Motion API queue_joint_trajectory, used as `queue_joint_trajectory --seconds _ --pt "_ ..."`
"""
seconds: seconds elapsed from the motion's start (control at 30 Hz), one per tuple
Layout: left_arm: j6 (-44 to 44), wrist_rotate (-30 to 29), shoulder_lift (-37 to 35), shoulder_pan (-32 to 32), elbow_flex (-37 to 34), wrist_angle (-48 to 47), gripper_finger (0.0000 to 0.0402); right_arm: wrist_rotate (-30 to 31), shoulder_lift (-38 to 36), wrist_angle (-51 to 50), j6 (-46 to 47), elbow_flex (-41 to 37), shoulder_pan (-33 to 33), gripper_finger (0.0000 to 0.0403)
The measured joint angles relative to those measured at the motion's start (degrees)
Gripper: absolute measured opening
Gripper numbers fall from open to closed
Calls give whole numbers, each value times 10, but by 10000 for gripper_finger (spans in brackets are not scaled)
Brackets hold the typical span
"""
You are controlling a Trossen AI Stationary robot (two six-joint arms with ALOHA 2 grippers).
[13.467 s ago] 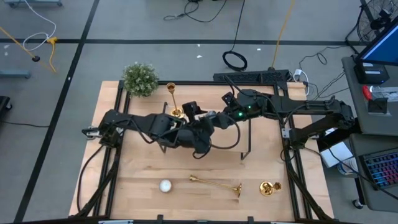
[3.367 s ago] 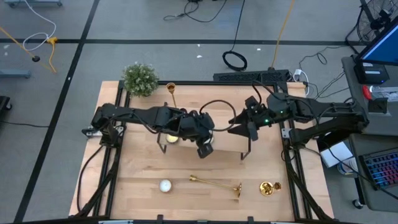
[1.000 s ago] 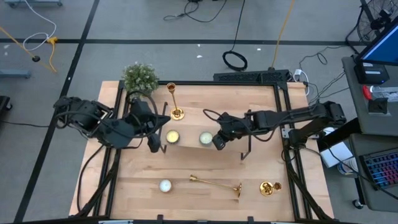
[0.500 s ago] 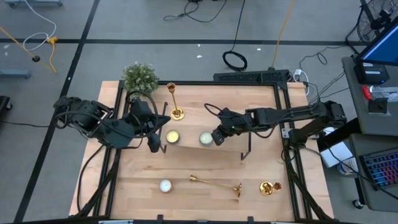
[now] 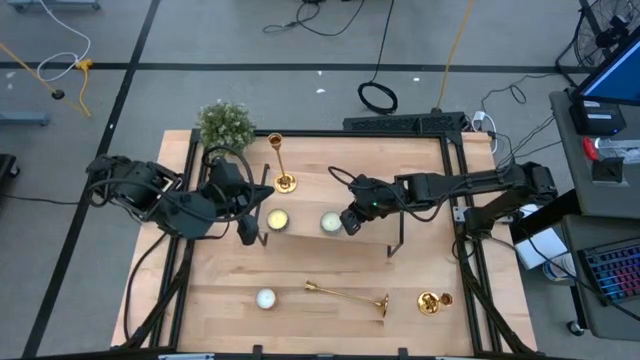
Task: Pick & Place candle stick holders
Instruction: Put the blue scented candle on the shelf
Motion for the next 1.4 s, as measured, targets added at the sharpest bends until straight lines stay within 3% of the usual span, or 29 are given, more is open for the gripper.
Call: queue_joint_trajectory --seconds 0.8,1.1,1.4 --pt "10 0 0 0 0 0 1 -23 1 15 3 0 2 0" --pt "12 0 0 0 0 -1 1 -46 34 51 5 1 8 0" --pt "12 1 0 0 0 -1 1 3 15 42 4 0 8 0"
